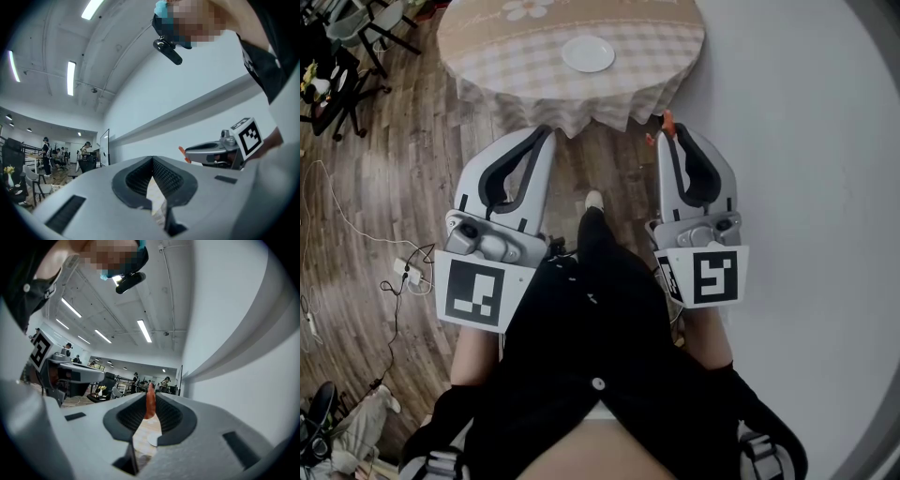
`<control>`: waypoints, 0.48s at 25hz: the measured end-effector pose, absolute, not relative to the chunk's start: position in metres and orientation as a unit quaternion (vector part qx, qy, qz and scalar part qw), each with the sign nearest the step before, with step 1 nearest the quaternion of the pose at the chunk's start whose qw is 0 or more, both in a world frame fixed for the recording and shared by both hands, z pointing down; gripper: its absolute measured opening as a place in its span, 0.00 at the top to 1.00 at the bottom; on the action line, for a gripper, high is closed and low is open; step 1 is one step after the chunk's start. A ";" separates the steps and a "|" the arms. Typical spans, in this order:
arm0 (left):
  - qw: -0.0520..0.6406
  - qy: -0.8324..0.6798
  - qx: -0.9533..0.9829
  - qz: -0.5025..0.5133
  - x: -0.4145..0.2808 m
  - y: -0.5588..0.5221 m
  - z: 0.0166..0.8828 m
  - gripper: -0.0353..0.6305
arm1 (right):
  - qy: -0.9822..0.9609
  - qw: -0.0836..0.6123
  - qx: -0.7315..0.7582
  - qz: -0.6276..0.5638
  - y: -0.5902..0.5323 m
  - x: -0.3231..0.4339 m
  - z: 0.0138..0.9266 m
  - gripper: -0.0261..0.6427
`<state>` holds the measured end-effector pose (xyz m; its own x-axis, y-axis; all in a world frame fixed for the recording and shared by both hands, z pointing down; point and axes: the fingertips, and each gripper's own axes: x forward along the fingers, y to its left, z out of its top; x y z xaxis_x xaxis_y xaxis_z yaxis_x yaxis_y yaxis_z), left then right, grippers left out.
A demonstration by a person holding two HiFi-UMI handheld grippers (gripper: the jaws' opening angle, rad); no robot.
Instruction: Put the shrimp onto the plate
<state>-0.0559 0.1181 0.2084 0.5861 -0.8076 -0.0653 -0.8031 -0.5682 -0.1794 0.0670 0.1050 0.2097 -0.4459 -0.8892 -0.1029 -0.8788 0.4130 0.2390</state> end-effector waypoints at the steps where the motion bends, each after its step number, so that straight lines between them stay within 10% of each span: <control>1: 0.096 0.456 -0.885 -0.013 -0.055 0.115 0.208 0.94 | -0.841 0.020 0.524 -0.129 0.101 0.068 0.210 0.89; 12: 0.101 0.476 -0.873 -0.017 -0.044 0.072 0.203 0.94 | -0.854 0.013 0.503 -0.130 0.050 0.076 0.206 0.89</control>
<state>-0.0437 0.0715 0.2026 0.5456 -0.8355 -0.0653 -0.8285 -0.5260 -0.1923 0.0764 0.0502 0.2062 -0.4929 -0.8634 -0.1077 -0.8564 0.4597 0.2350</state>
